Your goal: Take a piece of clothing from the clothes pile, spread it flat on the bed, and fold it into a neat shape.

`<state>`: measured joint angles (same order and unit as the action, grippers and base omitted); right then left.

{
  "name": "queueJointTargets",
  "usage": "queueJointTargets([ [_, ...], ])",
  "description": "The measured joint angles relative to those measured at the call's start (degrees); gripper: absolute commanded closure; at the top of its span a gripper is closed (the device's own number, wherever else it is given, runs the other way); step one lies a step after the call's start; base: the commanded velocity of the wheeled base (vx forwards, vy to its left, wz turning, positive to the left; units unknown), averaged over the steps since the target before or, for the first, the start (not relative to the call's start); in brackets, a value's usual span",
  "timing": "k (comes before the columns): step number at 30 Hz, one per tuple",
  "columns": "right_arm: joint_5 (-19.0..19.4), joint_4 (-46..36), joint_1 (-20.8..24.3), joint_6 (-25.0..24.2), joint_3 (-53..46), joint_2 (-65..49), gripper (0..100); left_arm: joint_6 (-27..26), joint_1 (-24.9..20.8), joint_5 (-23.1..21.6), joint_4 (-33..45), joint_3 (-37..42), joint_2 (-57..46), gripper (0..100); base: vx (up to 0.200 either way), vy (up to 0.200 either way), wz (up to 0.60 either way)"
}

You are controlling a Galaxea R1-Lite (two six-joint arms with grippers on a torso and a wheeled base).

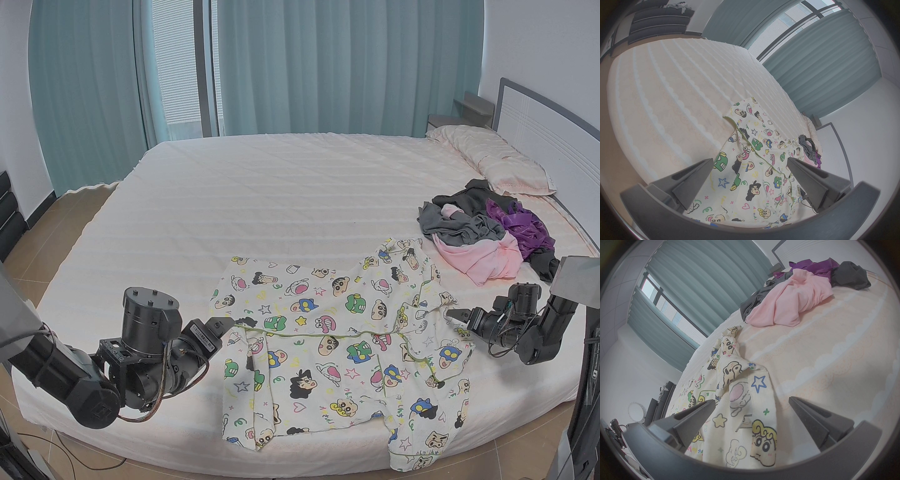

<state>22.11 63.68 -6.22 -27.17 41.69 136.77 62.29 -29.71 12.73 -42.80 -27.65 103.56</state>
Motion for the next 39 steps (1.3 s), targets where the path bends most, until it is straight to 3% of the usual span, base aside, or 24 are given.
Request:
queueJointTargets([
  [10,-0.02,-0.13,0.07,0.00,0.06,0.04,0,1.95,0.44,0.13,0.11,-1.01,0.33,0,0.000,0.000,0.00],
  [11,-0.04,-0.13,0.18,0.00,0.09,0.06,100,1.95,0.44,0.16,0.11,-1.06,0.38,0,0.000,0.000,0.00],
  [27,-0.15,0.37,-0.32,-0.27,0.21,0.00,100,1.95,0.55,0.18,0.11,-1.10,0.51,0,0.000,0.000,0.00],
  [39,-1.05,-0.16,-5.30,-0.22,-0.22,-2.12,100,1.94,0.55,0.16,0.11,-1.07,0.55,0,0.000,0.000,0.00],
])
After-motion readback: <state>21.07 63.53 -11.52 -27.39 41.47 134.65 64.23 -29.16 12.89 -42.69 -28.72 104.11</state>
